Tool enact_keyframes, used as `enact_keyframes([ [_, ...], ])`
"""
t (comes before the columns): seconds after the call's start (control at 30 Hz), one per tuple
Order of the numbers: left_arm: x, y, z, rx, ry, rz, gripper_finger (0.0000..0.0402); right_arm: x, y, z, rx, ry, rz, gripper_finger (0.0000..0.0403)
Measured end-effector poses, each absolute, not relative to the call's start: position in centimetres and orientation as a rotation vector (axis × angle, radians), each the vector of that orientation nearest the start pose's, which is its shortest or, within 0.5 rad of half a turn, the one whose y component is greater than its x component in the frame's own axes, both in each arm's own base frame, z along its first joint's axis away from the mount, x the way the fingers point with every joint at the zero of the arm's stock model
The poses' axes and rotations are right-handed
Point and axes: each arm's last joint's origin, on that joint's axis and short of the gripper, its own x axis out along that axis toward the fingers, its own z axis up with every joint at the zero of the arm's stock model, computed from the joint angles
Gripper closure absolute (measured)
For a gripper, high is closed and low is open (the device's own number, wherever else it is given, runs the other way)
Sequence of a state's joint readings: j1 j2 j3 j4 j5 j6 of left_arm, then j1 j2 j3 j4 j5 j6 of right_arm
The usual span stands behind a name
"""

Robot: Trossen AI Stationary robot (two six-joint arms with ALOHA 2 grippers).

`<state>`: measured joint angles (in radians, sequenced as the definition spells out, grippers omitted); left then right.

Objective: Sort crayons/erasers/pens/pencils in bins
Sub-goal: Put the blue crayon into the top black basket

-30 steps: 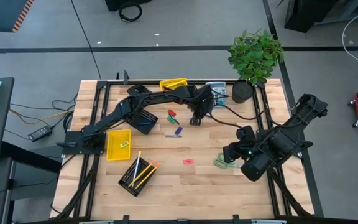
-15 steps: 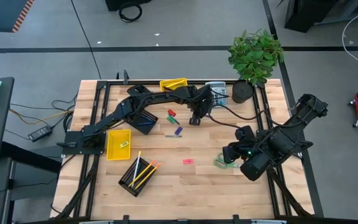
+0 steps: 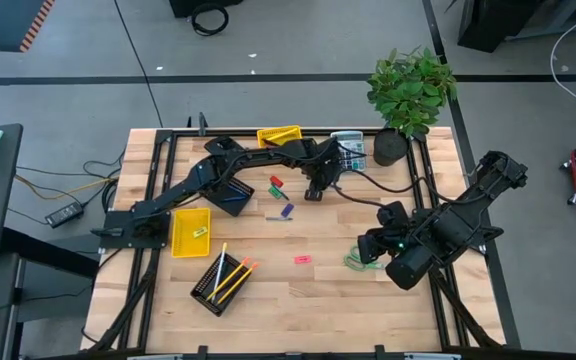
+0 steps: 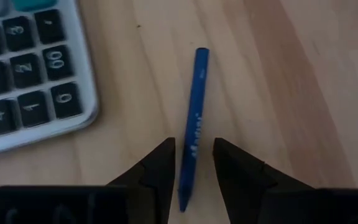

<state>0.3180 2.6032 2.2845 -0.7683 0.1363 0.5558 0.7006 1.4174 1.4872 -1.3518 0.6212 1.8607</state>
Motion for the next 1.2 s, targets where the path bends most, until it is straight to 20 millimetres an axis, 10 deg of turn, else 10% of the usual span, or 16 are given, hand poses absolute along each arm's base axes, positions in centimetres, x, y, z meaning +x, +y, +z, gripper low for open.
enact_keyframes([
  [1.2, 52.1, 14.2, 12.0, 0.220, 1.129, -0.155, 0.0324, 20.3, 14.9, 35.6, 0.951, 0.649, -0.731, 0.0270],
])
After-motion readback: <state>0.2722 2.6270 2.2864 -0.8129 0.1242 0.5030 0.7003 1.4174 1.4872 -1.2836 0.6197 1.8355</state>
